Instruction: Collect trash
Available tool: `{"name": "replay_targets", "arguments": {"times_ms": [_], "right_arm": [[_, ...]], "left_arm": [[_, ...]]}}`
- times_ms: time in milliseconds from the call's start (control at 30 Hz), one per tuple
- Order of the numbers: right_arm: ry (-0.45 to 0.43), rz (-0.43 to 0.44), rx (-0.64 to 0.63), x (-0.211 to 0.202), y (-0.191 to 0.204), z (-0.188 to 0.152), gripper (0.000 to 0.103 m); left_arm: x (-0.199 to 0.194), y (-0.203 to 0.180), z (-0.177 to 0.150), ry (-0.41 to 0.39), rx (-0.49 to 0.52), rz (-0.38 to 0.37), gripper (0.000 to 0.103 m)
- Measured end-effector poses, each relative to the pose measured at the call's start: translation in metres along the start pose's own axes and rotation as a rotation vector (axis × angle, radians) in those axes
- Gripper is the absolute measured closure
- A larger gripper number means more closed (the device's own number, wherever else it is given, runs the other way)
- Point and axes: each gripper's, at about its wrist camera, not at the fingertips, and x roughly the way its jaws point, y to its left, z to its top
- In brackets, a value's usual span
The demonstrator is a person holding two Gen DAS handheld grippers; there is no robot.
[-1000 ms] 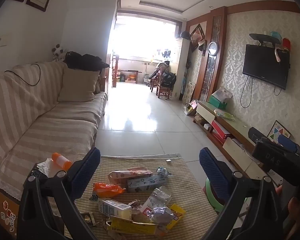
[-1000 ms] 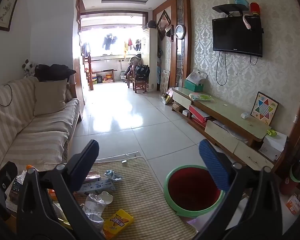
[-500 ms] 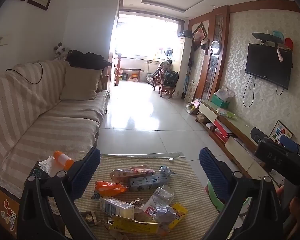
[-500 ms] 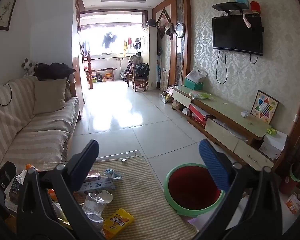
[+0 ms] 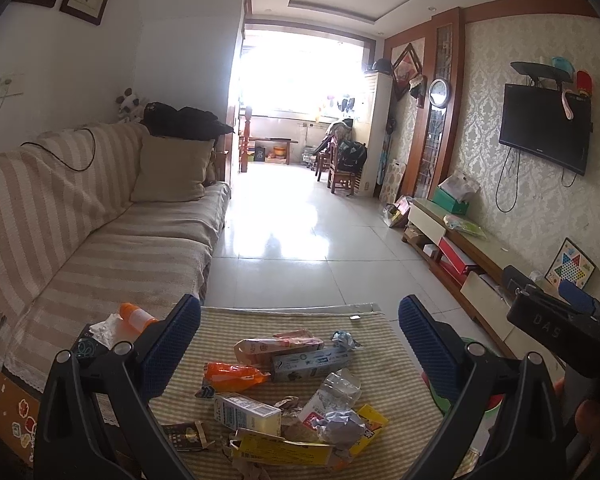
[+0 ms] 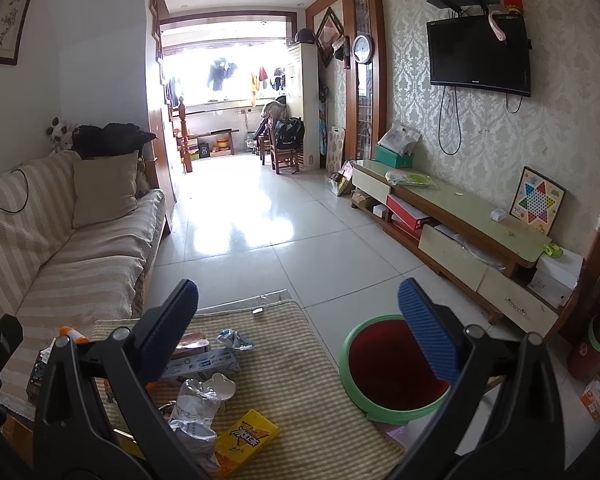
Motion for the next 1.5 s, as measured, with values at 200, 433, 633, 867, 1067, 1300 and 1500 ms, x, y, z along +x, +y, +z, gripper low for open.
{"name": "replay_targets", "arguments": {"times_ms": [200, 433, 633, 867, 1067, 1300, 1500], "right_arm": [[-0.020, -0.009, -0.008, -0.008, 0.001, 0.002, 0.004], [-0.021, -0.017, -0.008, -0.009, -0.002, 0.005, 0.004], [-0.021, -0.023, -0.002, -0.010, -0.005, 0.005, 0.004], [-0.016, -0.034, 0.000, -0.008, -0.009, 0.006, 0.004], [-0.016, -0.036, 0.001, -0.007, -0.011, 0.004, 0.004], [-0.017, -0.036, 0.001, -0.008, -0.012, 0.005, 0.004], [-0.016, -0.037, 0.000, -0.007, -0.012, 0.004, 0.004]], "left_arm": [[-0.002, 0.004, 0.001, -0.002, -0.013, -0.001, 0.008], [0.000, 0.007, -0.001, 0.007, -0.024, 0.000, 0.008], [0.003, 0.007, -0.004, 0.018, -0.022, 0.004, 0.008], [0.004, 0.007, -0.005, 0.020, -0.018, 0.005, 0.008], [0.005, 0.004, -0.006, 0.024, -0.013, 0.011, 0.008], [0.005, 0.004, -0.005, 0.023, -0.013, 0.011, 0.008], [0.006, 0.003, -0.006, 0.025, -0.013, 0.012, 0.008]]}}
